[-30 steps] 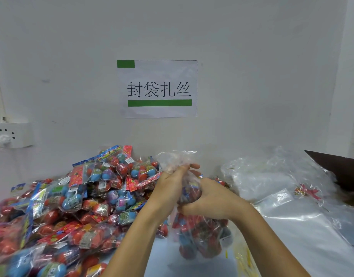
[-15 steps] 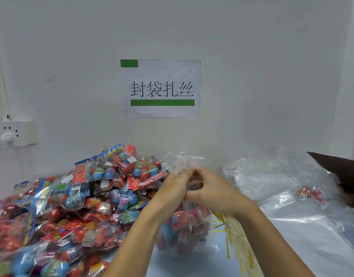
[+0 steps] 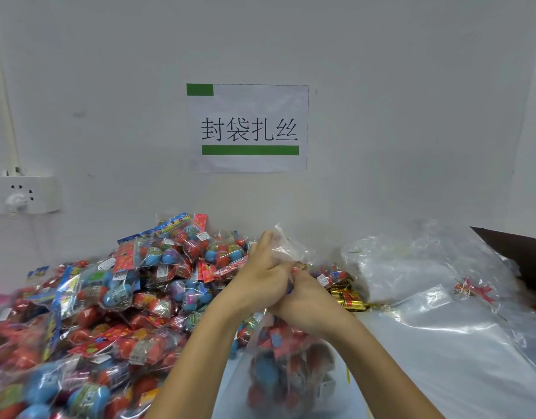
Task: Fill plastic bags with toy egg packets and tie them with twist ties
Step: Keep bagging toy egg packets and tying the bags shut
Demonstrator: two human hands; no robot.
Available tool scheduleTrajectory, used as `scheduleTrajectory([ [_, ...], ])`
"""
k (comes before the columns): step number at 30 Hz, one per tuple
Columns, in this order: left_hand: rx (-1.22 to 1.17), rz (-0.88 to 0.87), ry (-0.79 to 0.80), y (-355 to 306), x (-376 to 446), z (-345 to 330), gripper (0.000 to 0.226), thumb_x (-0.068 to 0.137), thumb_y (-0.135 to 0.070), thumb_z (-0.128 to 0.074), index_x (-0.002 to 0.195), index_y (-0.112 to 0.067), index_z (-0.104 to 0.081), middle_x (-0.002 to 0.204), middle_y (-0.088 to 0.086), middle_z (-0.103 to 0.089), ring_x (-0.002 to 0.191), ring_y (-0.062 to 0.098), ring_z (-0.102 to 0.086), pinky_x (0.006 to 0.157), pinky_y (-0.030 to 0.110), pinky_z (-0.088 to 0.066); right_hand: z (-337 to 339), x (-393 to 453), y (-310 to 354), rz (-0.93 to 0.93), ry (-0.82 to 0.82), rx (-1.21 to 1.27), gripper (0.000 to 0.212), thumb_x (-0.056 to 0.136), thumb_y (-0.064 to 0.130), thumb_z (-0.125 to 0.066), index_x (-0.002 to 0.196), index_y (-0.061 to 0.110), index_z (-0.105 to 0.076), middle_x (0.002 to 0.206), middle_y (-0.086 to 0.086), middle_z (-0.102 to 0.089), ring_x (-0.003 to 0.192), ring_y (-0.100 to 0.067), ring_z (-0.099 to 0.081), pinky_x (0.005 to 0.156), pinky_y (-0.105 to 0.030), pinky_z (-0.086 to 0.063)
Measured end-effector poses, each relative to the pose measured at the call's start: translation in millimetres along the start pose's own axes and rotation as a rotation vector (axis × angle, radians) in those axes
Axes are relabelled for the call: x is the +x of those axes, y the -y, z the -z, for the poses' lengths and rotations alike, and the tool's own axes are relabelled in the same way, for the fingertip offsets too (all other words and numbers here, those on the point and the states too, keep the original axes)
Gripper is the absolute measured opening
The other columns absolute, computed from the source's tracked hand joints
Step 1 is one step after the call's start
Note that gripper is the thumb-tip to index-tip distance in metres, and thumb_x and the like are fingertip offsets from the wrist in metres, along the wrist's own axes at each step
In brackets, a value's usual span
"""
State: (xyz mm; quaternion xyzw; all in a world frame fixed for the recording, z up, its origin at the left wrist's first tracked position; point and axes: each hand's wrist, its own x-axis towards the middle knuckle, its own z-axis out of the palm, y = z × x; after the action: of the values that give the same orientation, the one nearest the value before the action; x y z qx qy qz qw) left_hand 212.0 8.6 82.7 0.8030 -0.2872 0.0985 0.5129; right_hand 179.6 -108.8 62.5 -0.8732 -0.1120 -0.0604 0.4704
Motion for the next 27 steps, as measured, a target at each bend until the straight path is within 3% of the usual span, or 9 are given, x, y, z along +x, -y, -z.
scheduleTrajectory([
  [3, -0.106, 0.045, 0.0, -4, -2, 4, 0.021, 0.099, -0.012, -0.05, 0.107, -0.02, -0.068, 0.122, 0.0, -0.059, 0.109, 0.007, -0.058, 0.084, 0.008, -0.045, 0, -1, 1, -0.022, 0.021, 0.012, 0.018, 0.086, 0.017, -0.061, 0.068, 0.016, -0.058, 0.047, 0.012, -0.04, 0.04, -0.006, -0.033, 0.041, -0.022, -0.029],
  [7, -0.17, 0.129, -0.026, -5, -4, 7, 0.022, 0.101, -0.016, -0.051, 0.113, -0.005, -0.066, 0.119, 0.007, -0.065, 0.107, 0.013, -0.063, 0.092, 0.025, -0.048, -3, 0, 6, 0.032, -0.018, 0.003, 0.031, 0.091, 0.017, -0.052, 0.062, 0.019, -0.042, 0.046, 0.011, -0.035, 0.039, -0.004, -0.028, 0.039, -0.019, -0.023],
  [11, -0.214, 0.187, -0.009, -14, -8, 3, 0.028, 0.1, -0.024, -0.055, 0.082, -0.027, -0.075, 0.082, -0.01, -0.073, 0.086, 0.003, -0.067, 0.074, 0.017, -0.047, 2, -2, 9, 0.075, 0.002, -0.049, 0.03, 0.093, 0.008, -0.042, 0.064, 0.015, -0.044, 0.047, 0.011, -0.036, 0.041, -0.004, -0.028, 0.041, -0.019, -0.024],
  [13, -0.226, 0.16, 0.036, -11, -8, 1, 0.014, 0.093, -0.041, -0.064, 0.097, -0.031, -0.072, 0.092, -0.014, -0.074, 0.095, 0.001, -0.067, 0.078, 0.015, -0.047, 7, -1, 9, 0.101, 0.018, -0.115, 0.023, 0.093, 0.003, -0.037, 0.079, 0.009, -0.054, 0.06, 0.0, -0.044, 0.05, -0.009, -0.034, 0.048, -0.027, -0.028],
  [17, -0.084, 0.096, 0.2, -8, -12, -1, 0.084, 0.059, -0.078, -0.068, 0.127, -0.031, -0.052, 0.115, -0.017, -0.068, 0.102, -0.01, -0.063, 0.08, 0.012, -0.05, 22, -4, 5, 0.075, 0.005, -0.133, 0.031, 0.095, 0.0, -0.037, 0.088, 0.014, -0.063, 0.072, -0.001, -0.064, 0.062, -0.011, -0.048, 0.056, -0.024, -0.038],
  [19, -0.042, 0.1, 0.246, -6, -13, -6, 0.106, 0.053, -0.082, -0.068, 0.139, -0.027, -0.041, 0.131, -0.014, -0.06, 0.113, -0.005, -0.06, 0.095, 0.02, -0.051, 31, -7, 3, 0.026, -0.022, -0.04, 0.025, 0.101, 0.016, -0.043, 0.084, 0.021, -0.061, 0.072, 0.015, -0.064, 0.065, -0.006, -0.055, 0.056, -0.018, -0.041],
  [22, -0.036, 0.087, 0.265, -4, -14, -12, 0.139, 0.041, -0.095, -0.063, 0.153, -0.025, -0.021, 0.147, -0.011, -0.046, 0.131, 0.002, -0.048, 0.114, 0.028, -0.038, 38, -9, 2, -0.102, -0.096, 0.091, 0.027, 0.104, 0.037, -0.044, 0.1, 0.02, -0.065, 0.091, 0.003, -0.061, 0.082, -0.012, -0.062, 0.068, -0.029, -0.05],
  [25, -0.072, 0.032, 0.266, -2, -14, -12, 0.108, 0.053, -0.088, -0.067, 0.135, -0.024, -0.038, 0.133, -0.011, -0.059, 0.119, -0.006, -0.056, 0.1, 0.015, -0.044, 36, -10, 7, -0.078, -0.065, 0.229, 0.03, 0.105, 0.031, -0.044, 0.097, 0.017, -0.07, 0.094, -0.008, -0.069, 0.086, -0.02, -0.066, 0.077, -0.044, -0.054],
  [27, -0.084, 0.02, 0.257, 1, -14, -10, 0.09, 0.06, -0.072, -0.075, 0.13, -0.027, -0.041, 0.129, -0.013, -0.06, 0.118, -0.006, -0.057, 0.095, 0.014, -0.046, 33, -9, 10, -0.05, -0.049, 0.315, 0.032, 0.105, 0.024, -0.044, 0.096, 0.009, -0.071, 0.094, -0.016, -0.071, 0.078, -0.022, -0.064, 0.069, -0.042, -0.048],
])
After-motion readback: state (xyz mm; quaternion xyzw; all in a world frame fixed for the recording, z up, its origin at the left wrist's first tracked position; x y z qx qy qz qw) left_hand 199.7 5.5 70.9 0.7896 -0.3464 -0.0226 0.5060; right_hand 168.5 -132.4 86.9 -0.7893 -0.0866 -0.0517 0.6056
